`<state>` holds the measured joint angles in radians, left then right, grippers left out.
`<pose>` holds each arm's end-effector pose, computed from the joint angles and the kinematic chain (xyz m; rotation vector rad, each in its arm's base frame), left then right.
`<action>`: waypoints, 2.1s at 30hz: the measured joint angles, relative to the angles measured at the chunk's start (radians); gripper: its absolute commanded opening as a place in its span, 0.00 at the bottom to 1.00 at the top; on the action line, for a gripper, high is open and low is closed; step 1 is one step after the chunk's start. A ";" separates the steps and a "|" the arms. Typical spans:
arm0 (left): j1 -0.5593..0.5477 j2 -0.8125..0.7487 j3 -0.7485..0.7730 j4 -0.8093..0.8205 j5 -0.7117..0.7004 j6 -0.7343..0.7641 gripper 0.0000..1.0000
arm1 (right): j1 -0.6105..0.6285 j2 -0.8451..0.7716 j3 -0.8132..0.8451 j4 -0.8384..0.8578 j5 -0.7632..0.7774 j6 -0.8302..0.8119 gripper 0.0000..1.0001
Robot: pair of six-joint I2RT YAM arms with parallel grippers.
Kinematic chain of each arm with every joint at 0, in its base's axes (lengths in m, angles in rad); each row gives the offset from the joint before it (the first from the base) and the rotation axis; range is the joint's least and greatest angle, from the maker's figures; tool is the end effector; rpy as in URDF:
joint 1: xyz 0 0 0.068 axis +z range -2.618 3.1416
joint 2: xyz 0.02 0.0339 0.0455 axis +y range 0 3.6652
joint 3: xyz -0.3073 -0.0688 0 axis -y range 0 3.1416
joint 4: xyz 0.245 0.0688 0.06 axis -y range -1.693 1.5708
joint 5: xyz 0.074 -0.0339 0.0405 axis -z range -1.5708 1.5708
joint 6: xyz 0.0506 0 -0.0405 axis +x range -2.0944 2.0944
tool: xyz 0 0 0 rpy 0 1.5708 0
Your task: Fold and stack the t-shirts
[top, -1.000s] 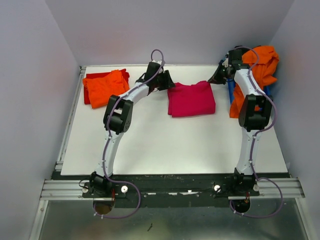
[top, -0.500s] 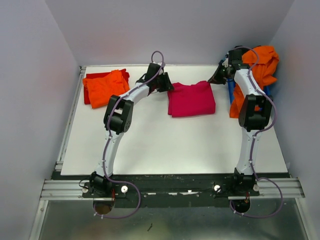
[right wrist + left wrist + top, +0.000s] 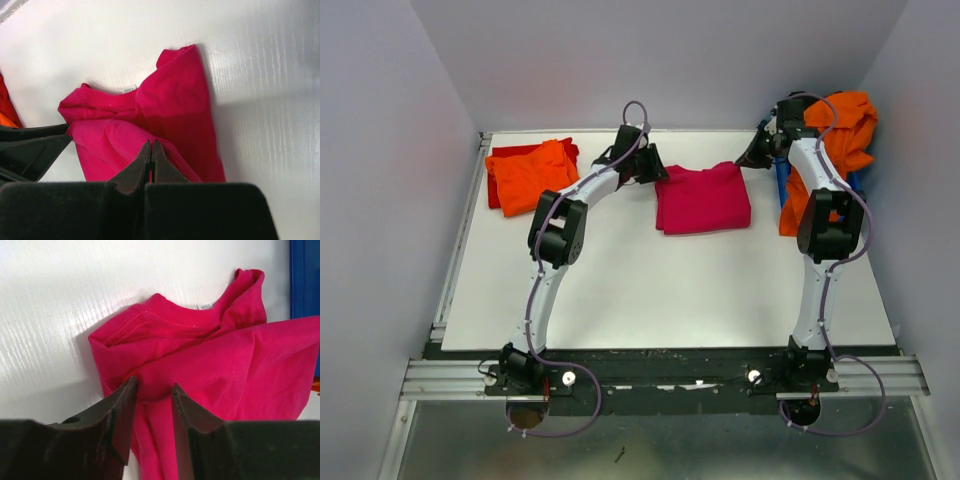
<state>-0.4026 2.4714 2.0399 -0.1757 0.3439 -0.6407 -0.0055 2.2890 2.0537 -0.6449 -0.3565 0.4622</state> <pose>0.5530 -0.2541 0.1870 -0.0656 2.3030 -0.9433 0.5519 0.0146 0.2525 0.4174 2.4445 0.6358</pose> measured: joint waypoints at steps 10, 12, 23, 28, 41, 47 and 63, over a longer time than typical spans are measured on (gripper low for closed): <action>-0.005 0.003 0.000 -0.006 -0.002 -0.020 0.00 | 0.000 0.000 0.000 0.000 0.000 0.006 0.01; -0.005 0.004 0.000 -0.003 -0.001 -0.024 0.00 | 0.000 0.002 0.000 0.000 0.000 0.008 0.01; 0.009 -0.034 -0.076 0.048 -0.022 -0.019 0.00 | 0.000 0.003 0.000 0.000 0.000 0.008 0.01; 0.023 -0.095 -0.121 0.062 -0.023 -0.020 0.00 | 0.000 -0.001 0.000 -0.001 0.001 0.008 0.01; 0.042 -0.122 -0.087 0.108 -0.023 -0.043 0.00 | 0.001 0.008 0.113 0.005 -0.005 -0.002 0.01; 0.044 -0.084 -0.039 0.153 -0.031 -0.061 0.07 | 0.005 0.090 0.202 0.046 -0.005 -0.003 0.17; 0.050 -0.037 -0.109 0.203 -0.084 -0.064 0.82 | 0.005 0.036 -0.023 0.122 0.057 -0.027 0.78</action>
<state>-0.3527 2.4344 1.9308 0.0277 0.2596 -0.7044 -0.0010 2.3249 2.0308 -0.5228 -0.2996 0.4347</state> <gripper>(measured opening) 0.849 0.858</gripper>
